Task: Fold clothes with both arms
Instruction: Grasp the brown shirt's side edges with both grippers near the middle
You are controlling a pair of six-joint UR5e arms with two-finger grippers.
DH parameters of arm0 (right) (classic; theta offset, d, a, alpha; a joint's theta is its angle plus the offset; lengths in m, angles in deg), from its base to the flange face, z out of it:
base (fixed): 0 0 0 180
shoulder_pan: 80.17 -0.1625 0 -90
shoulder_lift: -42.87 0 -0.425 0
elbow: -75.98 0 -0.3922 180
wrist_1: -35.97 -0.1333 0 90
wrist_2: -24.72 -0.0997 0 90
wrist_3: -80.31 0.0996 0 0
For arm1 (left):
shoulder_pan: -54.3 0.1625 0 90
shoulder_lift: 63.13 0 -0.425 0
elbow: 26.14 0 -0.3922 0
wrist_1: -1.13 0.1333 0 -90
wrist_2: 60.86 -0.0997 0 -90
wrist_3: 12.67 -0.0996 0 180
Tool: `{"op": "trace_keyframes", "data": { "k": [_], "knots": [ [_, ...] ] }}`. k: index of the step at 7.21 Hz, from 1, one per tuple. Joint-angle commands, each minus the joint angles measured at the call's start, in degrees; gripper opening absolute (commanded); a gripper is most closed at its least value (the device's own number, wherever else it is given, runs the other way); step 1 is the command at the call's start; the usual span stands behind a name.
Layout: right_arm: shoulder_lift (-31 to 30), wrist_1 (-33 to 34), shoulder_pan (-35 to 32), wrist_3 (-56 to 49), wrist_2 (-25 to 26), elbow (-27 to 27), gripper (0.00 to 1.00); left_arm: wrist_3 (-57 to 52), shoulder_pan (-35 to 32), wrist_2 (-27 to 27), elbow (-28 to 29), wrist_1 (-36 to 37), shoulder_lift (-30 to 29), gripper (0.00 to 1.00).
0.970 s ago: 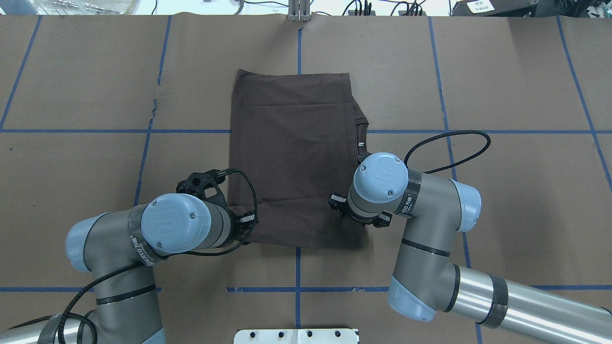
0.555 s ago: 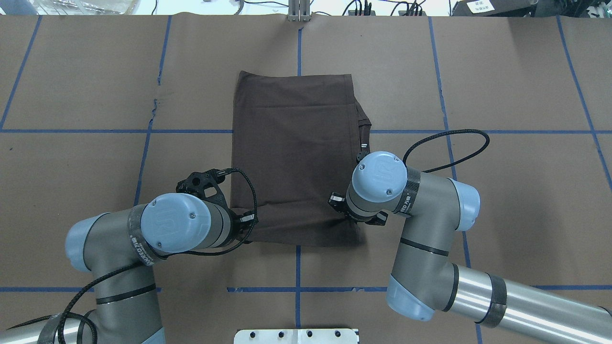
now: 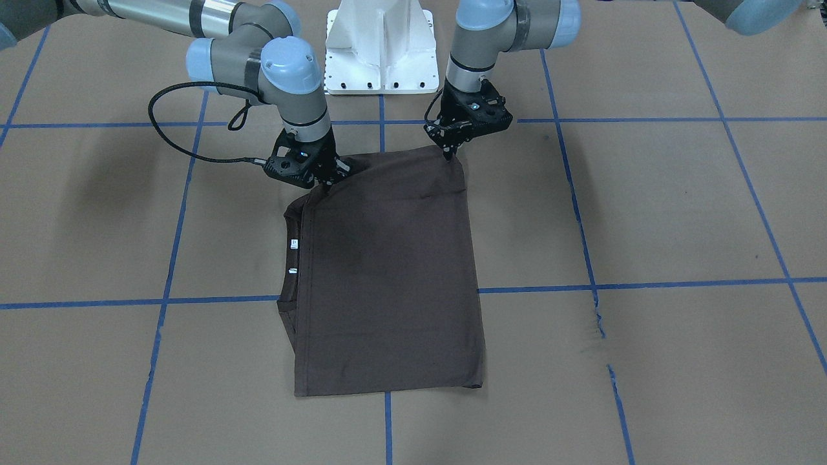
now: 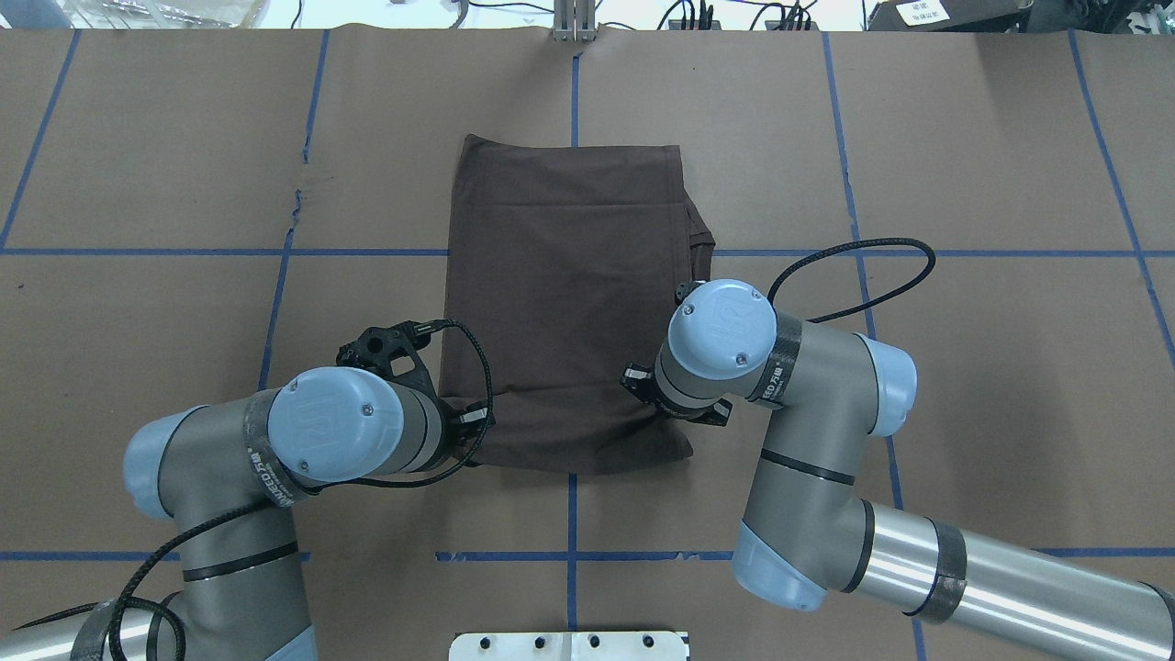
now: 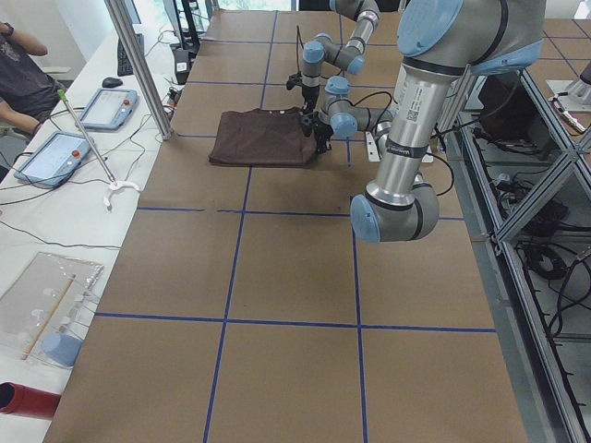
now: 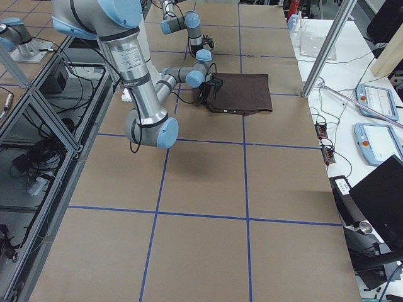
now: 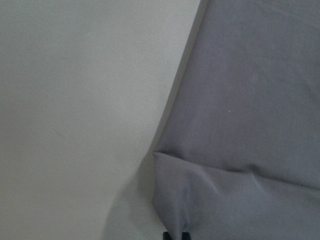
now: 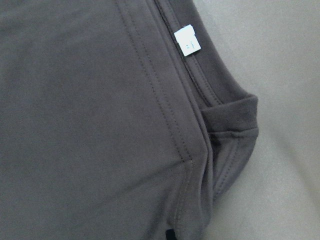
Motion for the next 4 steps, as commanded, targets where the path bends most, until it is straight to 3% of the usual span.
{"op": "trace_keyframes", "data": {
  "k": [1,2,4],
  "knots": [
    [-0.6,0.0,-0.4,0.1,-0.1,3.5,0.00,0.1,0.2,0.0,-1.4,0.3,0.4,0.00],
    [-1.1,0.0,-0.5,0.0,-1.2,4.8,0.00,0.4,1.4,0.0,-3.8,0.7,0.6,0.00],
    [-4.3,0.0,-0.5,-0.2,-4.6,10.6,0.00,0.9,6.2,0.0,-10.7,8.2,0.7,0.00]
  ]
}}
